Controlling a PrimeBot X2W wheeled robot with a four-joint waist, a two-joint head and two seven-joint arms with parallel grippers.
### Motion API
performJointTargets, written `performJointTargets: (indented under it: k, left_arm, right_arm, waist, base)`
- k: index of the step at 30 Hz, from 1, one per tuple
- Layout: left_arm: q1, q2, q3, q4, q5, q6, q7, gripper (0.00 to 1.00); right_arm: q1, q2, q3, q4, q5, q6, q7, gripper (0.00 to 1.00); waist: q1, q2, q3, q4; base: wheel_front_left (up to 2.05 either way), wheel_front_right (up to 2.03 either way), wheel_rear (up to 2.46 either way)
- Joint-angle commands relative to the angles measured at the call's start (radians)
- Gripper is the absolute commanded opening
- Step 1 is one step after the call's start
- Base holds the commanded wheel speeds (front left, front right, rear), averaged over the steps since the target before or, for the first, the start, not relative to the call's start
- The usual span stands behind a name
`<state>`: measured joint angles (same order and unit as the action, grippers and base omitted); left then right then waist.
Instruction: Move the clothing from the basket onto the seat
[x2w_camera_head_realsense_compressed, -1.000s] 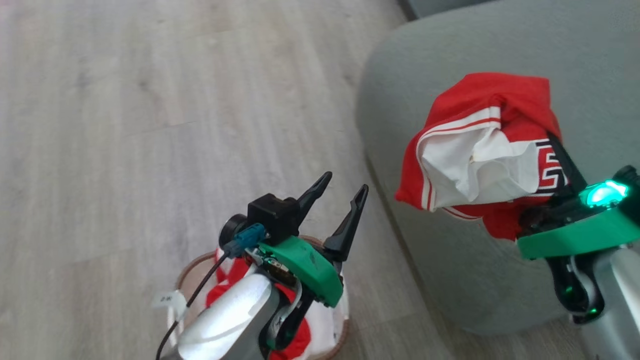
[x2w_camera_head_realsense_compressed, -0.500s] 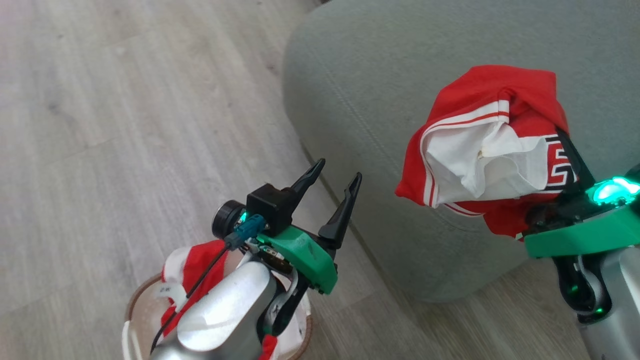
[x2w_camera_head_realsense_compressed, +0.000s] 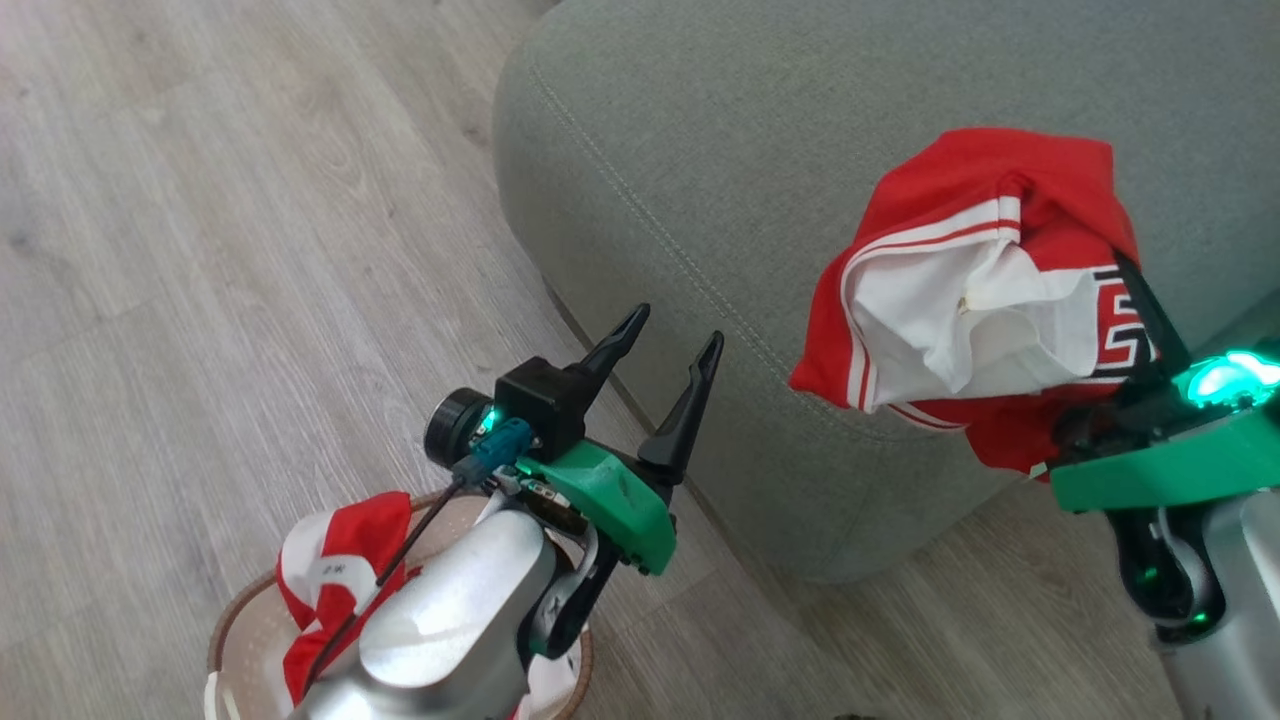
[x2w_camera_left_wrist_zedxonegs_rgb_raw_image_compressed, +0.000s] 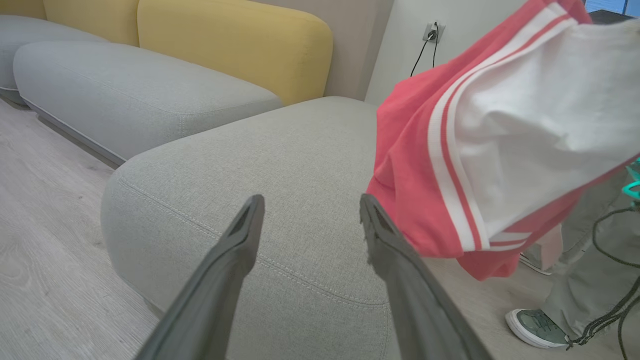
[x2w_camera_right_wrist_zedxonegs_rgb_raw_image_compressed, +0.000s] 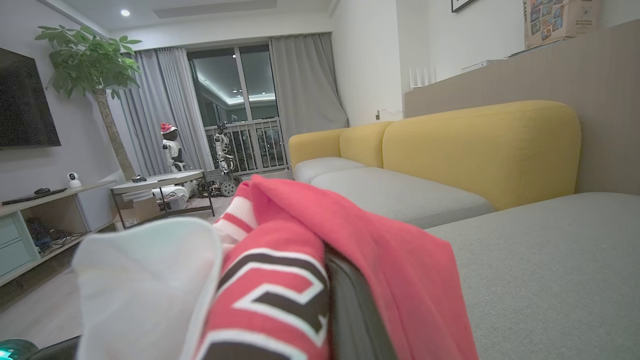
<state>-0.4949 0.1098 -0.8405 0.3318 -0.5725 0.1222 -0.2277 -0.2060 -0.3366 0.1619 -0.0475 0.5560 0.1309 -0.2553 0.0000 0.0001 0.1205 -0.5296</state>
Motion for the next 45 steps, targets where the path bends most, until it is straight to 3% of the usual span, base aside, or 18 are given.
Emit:
performJointTargets:
  k: [1,9,18,27,39,45]
  left_arm:
    - [-0.063,-0.001,0.026,-0.024,0.013,-0.004,-0.009,1.00]
    - [-0.100,-0.017,0.014,-0.012,0.022,-0.002,-0.011,1.00]
    - [-0.168,-0.042,-0.023,0.012,0.046,0.004,-0.005,1.00]
    - [-0.299,-0.059,-0.120,0.039,0.071,0.021,0.004,1.00]
    - [-0.482,-0.059,-0.303,-0.022,-0.007,0.114,-0.020,1.00]
    - [-0.539,-0.059,-0.368,-0.038,-0.056,0.165,-0.029,1.00]
  right_arm:
    - [-0.045,-0.018,0.003,-0.039,0.009,0.000,-0.006,0.00]
    - [-0.189,-0.040,0.012,0.052,0.055,0.000,-0.006,0.00]
    - [-0.376,-0.143,0.042,0.169,0.061,0.000,-0.006,0.00]
    - [-0.540,-0.268,-0.010,0.269,0.148,0.000,-0.006,0.00]
    - [-0.661,-0.424,-0.084,0.383,0.142,0.000,-0.006,0.00]
    - [-0.688,-0.486,-0.026,0.517,0.166,0.000,-0.006,0.00]
  waist:
    - [0.0000,-0.0001,0.006,-0.002]
    - [0.0000,-0.0001,0.057,0.012]
    - [0.0000,-0.0001,0.168,0.072]
    - [0.0000,-0.0001,0.346,0.168]
    - [0.0000,-0.0001,0.512,0.275]
    - [0.0000,-0.0001,0.565,0.320]
  base:
    - [0.00,0.00,0.00]
    - [0.00,0.00,0.00]
    - [0.00,0.00,0.00]
    - [0.00,0.00,0.00]
    - [0.00,0.00,0.00]
    - [0.00,0.00,0.00]
